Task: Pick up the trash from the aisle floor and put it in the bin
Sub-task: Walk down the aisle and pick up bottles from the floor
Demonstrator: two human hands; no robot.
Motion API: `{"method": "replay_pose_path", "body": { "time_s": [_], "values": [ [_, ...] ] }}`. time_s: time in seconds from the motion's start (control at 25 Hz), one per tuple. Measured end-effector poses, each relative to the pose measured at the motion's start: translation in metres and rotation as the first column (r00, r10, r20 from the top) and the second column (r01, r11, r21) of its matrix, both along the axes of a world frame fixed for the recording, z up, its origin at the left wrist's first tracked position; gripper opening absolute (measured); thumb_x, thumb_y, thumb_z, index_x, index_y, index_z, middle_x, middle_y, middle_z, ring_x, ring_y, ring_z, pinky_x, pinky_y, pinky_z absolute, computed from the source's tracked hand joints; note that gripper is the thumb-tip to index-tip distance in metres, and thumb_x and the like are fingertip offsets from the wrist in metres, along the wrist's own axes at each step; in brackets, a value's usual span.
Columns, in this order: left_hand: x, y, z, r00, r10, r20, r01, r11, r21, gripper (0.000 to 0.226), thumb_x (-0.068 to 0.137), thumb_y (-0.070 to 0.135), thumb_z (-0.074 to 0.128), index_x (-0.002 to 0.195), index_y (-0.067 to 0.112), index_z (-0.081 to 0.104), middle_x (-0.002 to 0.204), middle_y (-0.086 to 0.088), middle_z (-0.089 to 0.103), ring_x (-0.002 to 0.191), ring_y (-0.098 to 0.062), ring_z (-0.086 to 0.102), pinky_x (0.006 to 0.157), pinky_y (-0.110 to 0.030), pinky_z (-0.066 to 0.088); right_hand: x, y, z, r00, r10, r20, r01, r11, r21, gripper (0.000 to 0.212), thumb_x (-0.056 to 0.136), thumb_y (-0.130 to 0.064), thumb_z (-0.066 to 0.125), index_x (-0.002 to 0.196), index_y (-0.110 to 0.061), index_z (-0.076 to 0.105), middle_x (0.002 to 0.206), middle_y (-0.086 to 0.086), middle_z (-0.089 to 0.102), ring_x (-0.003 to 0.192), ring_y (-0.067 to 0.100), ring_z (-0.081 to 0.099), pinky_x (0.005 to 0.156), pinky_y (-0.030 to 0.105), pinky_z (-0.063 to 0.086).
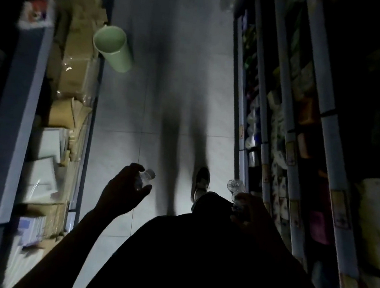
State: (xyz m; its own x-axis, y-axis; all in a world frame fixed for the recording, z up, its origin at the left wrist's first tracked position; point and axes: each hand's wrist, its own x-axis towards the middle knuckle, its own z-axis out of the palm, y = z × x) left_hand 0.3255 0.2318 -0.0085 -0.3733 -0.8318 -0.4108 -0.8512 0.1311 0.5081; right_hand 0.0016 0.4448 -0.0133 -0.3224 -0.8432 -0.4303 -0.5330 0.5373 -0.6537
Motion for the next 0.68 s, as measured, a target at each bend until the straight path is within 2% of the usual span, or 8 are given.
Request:
{"method": "replay_pose_path", "body": {
  "time_s": [0.04, 0.08, 0.16, 0.32, 0.4, 0.52, 0.6, 0.68],
  "values": [
    [-0.013, -0.023, 0.001, 1.0, 0.018, 0.001, -0.018, 1.0, -0.002, 0.056, 0.081, 0.046, 0.077, 0.128, 0.031, 0.05, 0.105, 0.015, 0.057, 0.087, -0.011, 0.06, 0.073, -0.032, 0.048, -0.019, -0.032, 0.002, 1.0, 0.013, 0.012, -0.013, 1.0, -0.002, 0.052, 0.075, -0.048, 0.068, 0.122, -0.058, 0.048, 0.125, -0.002, 0.057, 0.104, 0.01, 0.066, 0.085, 0.038, 0.059],
    [-0.023, -0.041, 0.001, 0.999, 0.04, 0.0, -0.04, 0.999, -0.002, 0.057, 0.081, 0.047, 0.077, 0.128, 0.03, 0.05, 0.103, 0.014, 0.058, 0.086, -0.011, 0.06, 0.071, -0.031, 0.047, -0.035, -0.062, 0.007, 0.999, 0.037, 0.016, -0.037, 0.999, 0.003, 0.053, 0.075, -0.047, 0.069, 0.12, -0.063, 0.046, 0.125, -0.002, 0.057, 0.102, 0.007, 0.067, 0.085, 0.036, 0.059],
    [-0.035, -0.068, 0.006, 0.996, 0.092, -0.02, -0.092, 0.996, -0.003, 0.056, 0.08, 0.047, 0.078, 0.126, 0.03, 0.051, 0.099, 0.014, 0.06, 0.085, -0.009, 0.062, 0.068, -0.027, 0.045, -0.06, -0.125, 0.016, 0.996, 0.094, -0.003, -0.094, 0.995, -0.029, 0.058, 0.078, -0.036, 0.074, 0.115, -0.068, 0.043, 0.123, -0.003, 0.057, 0.1, -0.001, 0.068, 0.082, 0.021, 0.056],
    [-0.03, -0.113, 0.009, 0.958, 0.28, -0.066, -0.277, 0.96, 0.047, 0.051, 0.078, 0.043, 0.082, 0.12, 0.035, 0.054, 0.095, 0.016, 0.062, 0.081, 0.002, 0.062, 0.063, -0.016, 0.041, -0.085, -0.259, 0.026, 0.972, 0.229, -0.048, -0.232, 0.971, -0.066, 0.052, 0.083, -0.03, 0.076, 0.12, -0.052, 0.047, 0.123, -0.01, 0.055, 0.102, -0.014, 0.059, 0.081, 0.019, 0.047],
    [-0.023, -0.137, 0.009, 0.927, 0.371, -0.047, -0.367, 0.927, 0.076, 0.045, 0.078, 0.041, 0.082, 0.111, 0.043, 0.052, 0.095, 0.015, 0.062, 0.08, 0.001, 0.062, 0.062, -0.018, 0.042, -0.088, -0.322, 0.029, 0.954, 0.297, -0.045, -0.299, 0.952, -0.059, 0.047, 0.084, -0.025, 0.076, 0.122, -0.041, 0.053, 0.121, -0.012, 0.054, 0.102, -0.019, 0.055, 0.079, 0.015, 0.045],
    [-0.006, -0.198, -0.001, 0.884, 0.468, -0.024, -0.466, 0.883, 0.06, 0.048, 0.077, 0.039, 0.084, 0.115, 0.035, 0.055, 0.097, 0.014, 0.061, 0.08, -0.012, 0.065, 0.062, -0.025, 0.044, -0.084, -0.42, 0.025, 0.937, 0.345, -0.053, -0.348, 0.934, -0.082, 0.045, 0.082, -0.033, 0.072, 0.122, -0.043, 0.052, 0.118, -0.02, 0.051, 0.101, -0.008, 0.061, 0.082, 0.026, 0.051],
    [0.003, -0.253, -0.007, 0.882, 0.472, 0.005, -0.471, 0.88, 0.061, 0.052, 0.077, 0.038, 0.084, 0.12, 0.028, 0.056, 0.098, 0.011, 0.061, 0.082, -0.016, 0.065, 0.064, -0.029, 0.046, -0.079, -0.477, 0.022, 0.934, 0.352, -0.068, -0.357, 0.929, -0.096, 0.044, 0.082, -0.039, 0.069, 0.124, -0.04, 0.054, 0.119, -0.016, 0.053, 0.103, -0.004, 0.061, 0.085, 0.032, 0.054],
    [0.009, -0.317, -0.006, 0.884, 0.468, 0.01, -0.467, 0.882, 0.052, 0.053, 0.077, 0.04, 0.084, 0.121, 0.027, 0.056, 0.098, 0.011, 0.06, 0.083, -0.017, 0.065, 0.068, -0.032, 0.049, -0.068, -0.527, 0.021, 0.943, 0.324, -0.078, -0.331, 0.939, -0.097, 0.041, 0.084, -0.04, 0.069, 0.123, -0.039, 0.056, 0.122, -0.008, 0.056, 0.106, -0.01, 0.058, 0.089, 0.029, 0.053]
  ]
}}
